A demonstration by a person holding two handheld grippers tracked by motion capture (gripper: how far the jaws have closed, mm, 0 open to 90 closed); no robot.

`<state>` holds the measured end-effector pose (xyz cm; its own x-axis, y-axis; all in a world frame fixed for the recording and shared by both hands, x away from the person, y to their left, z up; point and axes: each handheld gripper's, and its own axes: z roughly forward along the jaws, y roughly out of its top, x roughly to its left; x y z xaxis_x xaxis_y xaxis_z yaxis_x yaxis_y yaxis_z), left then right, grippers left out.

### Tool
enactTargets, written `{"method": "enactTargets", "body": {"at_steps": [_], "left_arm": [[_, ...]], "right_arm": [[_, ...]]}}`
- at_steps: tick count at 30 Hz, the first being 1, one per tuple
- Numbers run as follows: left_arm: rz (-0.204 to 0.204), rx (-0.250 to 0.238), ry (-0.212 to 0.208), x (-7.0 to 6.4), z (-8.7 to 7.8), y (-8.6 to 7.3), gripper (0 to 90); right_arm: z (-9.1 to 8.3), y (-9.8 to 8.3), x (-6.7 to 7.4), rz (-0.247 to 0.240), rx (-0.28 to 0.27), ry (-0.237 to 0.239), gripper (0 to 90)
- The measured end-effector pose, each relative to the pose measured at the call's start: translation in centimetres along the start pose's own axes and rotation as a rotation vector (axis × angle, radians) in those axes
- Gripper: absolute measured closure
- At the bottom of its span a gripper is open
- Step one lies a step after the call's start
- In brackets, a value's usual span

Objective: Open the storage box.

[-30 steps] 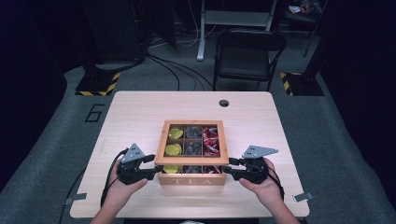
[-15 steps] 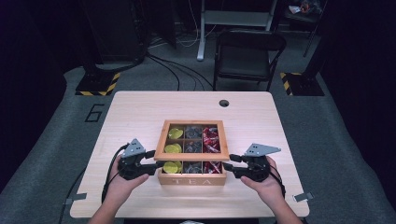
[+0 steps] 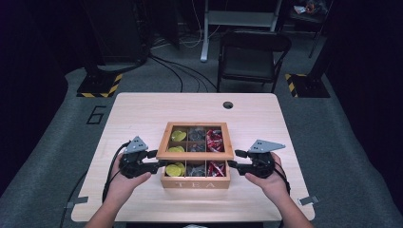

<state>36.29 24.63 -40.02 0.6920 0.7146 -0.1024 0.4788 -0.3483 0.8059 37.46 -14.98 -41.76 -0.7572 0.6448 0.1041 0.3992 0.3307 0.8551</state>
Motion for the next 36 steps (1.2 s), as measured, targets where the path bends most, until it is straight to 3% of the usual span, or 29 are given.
{"method": "enactTargets", "body": {"at_steps": [4, 15, 19, 22, 28, 36], "left_arm": [[-0.014, 0.001, -0.005, 0.2, -0.2, 0.4, 51.5], [0.000, 0.003, 0.002, 0.4, -0.4, 1.1, 53.0], [0.016, -0.015, 0.009, 0.6, -0.5, 1.4, 53.1], [0.042, -0.061, 0.038, 0.9, -0.4, 1.6, 50.2], [0.091, -0.066, 0.081, 1.6, 0.7, 1.7, 49.4], [0.101, -0.110, 0.091, 2.5, 1.0, 2.4, 50.5]], "right_arm": [[0.2, 0.5, -0.3, 0.005, -0.007, 0.003, 45.2], [0.4, 1.9, -0.7, -0.010, -0.014, 0.011, 45.1], [0.1, 2.4, -0.8, 0.007, -0.032, 0.014, 47.5], [0.0, 2.9, -1.1, 0.019, -0.043, 0.022, 48.4], [-0.1, 3.6, -1.2, 0.004, -0.046, 0.015, 49.8], [-0.2, 4.2, -1.4, 0.005, -0.039, 0.019, 50.0]]}}
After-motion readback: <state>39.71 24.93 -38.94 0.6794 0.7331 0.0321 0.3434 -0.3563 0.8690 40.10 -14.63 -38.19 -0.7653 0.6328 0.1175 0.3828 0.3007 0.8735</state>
